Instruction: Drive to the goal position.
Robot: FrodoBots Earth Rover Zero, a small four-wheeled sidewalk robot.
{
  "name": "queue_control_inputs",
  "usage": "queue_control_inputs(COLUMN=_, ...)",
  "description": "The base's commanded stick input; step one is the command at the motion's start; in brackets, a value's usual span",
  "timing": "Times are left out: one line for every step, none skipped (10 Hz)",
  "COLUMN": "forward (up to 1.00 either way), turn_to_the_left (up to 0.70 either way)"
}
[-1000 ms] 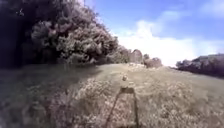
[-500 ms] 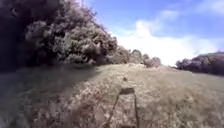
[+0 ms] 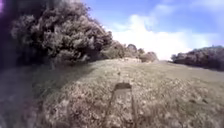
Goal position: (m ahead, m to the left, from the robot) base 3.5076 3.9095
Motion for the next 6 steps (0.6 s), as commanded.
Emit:
queue_control_inputs(forward=0.0, turn_to_the_left=0.0)
queue_control_inputs(forward=0.0, turn_to_the_left=0.0)
queue_control_inputs(forward=0.0, turn_to_the_left=0.0)
queue_control_inputs(forward=0.0, turn_to_the_left=0.0)
queue_control_inputs(forward=0.0, turn_to_the_left=0.0)
queue_control_inputs(forward=0.0, turn_to_the_left=0.0)
